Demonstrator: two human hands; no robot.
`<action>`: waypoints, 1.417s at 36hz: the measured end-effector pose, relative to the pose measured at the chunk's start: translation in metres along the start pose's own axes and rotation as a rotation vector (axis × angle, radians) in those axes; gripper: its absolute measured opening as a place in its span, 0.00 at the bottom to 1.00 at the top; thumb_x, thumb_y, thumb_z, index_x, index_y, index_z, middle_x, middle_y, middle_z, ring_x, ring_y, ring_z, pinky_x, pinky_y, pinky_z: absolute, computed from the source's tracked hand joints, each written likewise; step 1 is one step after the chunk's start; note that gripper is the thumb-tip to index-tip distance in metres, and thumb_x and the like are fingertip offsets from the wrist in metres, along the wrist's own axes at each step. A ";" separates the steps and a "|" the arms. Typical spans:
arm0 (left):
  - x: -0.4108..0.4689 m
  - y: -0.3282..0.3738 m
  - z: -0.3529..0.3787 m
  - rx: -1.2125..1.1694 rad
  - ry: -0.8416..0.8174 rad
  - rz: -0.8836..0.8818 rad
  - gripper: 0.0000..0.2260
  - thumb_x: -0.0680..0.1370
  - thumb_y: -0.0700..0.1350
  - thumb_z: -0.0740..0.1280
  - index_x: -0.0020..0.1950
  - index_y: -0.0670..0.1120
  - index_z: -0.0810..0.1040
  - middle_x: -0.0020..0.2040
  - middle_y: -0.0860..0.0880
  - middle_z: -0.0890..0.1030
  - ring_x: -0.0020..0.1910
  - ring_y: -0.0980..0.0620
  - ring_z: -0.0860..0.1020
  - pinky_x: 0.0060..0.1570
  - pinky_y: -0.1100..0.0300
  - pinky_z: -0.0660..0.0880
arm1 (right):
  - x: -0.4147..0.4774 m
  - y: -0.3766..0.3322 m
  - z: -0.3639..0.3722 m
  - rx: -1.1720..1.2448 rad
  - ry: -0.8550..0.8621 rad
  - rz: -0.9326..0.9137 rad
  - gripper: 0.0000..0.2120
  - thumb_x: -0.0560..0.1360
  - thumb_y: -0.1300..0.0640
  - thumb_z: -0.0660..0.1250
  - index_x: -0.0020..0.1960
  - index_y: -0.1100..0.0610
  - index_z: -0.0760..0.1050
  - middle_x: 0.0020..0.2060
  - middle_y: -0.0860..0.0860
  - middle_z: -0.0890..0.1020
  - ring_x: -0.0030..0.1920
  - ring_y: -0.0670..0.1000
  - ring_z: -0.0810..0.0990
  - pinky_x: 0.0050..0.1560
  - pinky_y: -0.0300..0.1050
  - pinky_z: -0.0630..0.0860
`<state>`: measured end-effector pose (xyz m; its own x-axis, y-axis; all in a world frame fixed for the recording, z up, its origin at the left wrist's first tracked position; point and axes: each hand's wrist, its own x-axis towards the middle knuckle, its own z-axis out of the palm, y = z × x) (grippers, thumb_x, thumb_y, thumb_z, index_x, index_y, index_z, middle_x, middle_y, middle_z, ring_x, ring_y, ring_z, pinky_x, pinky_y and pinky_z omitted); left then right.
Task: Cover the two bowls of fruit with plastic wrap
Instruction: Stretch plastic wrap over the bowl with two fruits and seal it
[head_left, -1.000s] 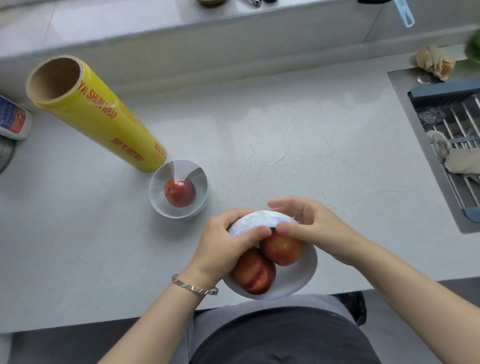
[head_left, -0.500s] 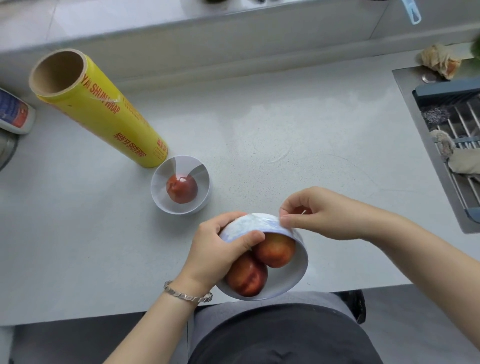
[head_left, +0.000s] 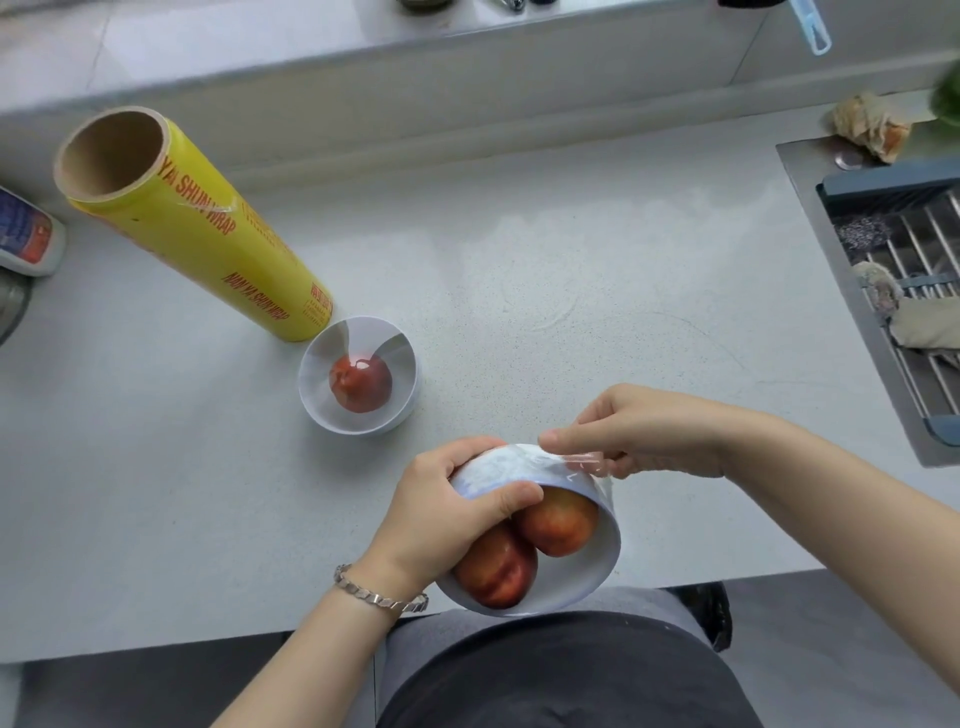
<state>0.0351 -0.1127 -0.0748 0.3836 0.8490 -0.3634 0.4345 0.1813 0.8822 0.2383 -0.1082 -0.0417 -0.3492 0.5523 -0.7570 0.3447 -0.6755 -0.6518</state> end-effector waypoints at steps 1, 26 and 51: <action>0.000 0.000 0.000 0.003 -0.003 0.001 0.19 0.55 0.63 0.72 0.43 0.58 0.81 0.42 0.58 0.84 0.45 0.59 0.81 0.50 0.64 0.75 | 0.001 0.000 0.000 0.003 -0.011 0.001 0.16 0.63 0.42 0.71 0.25 0.53 0.77 0.24 0.47 0.70 0.32 0.48 0.66 0.36 0.38 0.63; 0.004 0.005 -0.002 -0.110 0.027 0.064 0.16 0.58 0.59 0.71 0.42 0.56 0.80 0.39 0.62 0.83 0.41 0.63 0.79 0.45 0.70 0.74 | 0.030 0.025 0.035 0.394 0.553 -0.300 0.10 0.72 0.57 0.70 0.32 0.57 0.76 0.33 0.58 0.73 0.34 0.54 0.69 0.35 0.44 0.66; -0.004 0.003 -0.003 -0.141 0.056 0.054 0.19 0.57 0.60 0.71 0.44 0.55 0.81 0.42 0.61 0.84 0.43 0.62 0.81 0.44 0.70 0.74 | 0.012 0.035 0.034 -0.044 0.165 -0.425 0.33 0.64 0.23 0.51 0.57 0.41 0.76 0.55 0.34 0.78 0.60 0.35 0.73 0.63 0.34 0.69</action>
<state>0.0322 -0.1141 -0.0696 0.3558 0.8849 -0.3008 0.2946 0.1992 0.9346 0.2170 -0.1418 -0.0726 -0.3255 0.8489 -0.4164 0.2386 -0.3524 -0.9049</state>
